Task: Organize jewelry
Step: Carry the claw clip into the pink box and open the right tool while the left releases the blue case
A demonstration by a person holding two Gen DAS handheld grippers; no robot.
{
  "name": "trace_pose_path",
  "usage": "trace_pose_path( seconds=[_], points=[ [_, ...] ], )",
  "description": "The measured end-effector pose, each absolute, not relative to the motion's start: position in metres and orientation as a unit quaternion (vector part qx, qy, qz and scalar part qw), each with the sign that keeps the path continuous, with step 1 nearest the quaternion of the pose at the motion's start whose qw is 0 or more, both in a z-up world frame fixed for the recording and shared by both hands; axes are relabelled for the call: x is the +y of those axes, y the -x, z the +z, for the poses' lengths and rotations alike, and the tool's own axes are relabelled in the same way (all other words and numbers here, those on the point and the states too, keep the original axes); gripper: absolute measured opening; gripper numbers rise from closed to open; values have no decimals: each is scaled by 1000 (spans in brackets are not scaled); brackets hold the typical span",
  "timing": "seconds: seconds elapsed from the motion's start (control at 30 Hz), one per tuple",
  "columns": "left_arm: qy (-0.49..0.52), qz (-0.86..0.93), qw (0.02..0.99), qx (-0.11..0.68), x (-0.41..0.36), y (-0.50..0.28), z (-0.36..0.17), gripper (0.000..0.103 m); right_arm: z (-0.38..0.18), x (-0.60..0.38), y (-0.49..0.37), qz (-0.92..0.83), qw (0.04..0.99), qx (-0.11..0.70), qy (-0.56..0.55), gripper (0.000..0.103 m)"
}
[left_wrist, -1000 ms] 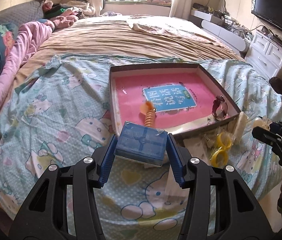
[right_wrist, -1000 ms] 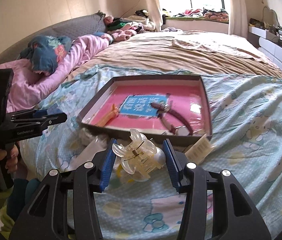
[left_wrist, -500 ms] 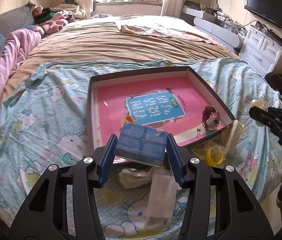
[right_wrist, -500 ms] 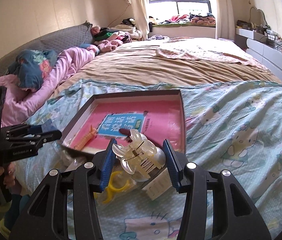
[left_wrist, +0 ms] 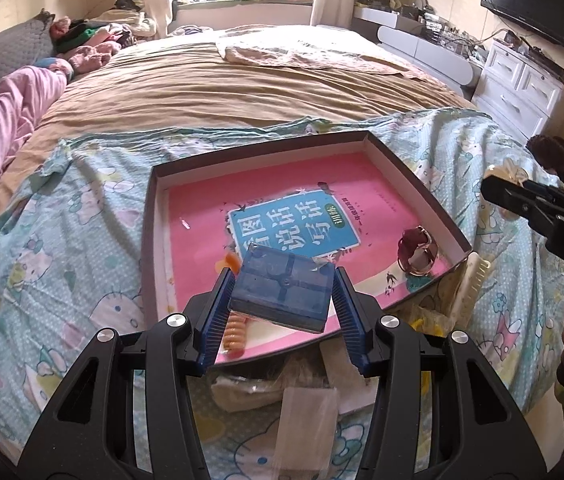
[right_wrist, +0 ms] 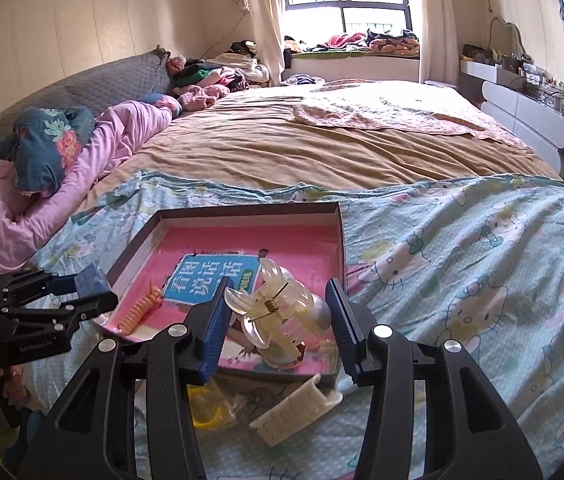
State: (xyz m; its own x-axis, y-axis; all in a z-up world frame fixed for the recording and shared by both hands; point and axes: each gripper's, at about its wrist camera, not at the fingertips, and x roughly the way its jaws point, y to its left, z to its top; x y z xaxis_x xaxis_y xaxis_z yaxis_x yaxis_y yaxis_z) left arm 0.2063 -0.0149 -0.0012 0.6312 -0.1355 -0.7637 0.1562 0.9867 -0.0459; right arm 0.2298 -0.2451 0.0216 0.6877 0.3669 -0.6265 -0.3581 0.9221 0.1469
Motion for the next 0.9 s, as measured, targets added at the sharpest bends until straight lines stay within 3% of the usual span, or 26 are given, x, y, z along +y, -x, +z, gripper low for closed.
trace_pose_path(
  seconds=[0.9],
  points=[
    [-23, -104, 882, 460, -35, -237, -39, 42, -8, -235, -286, 181, 912, 368, 1, 46]
  ],
)
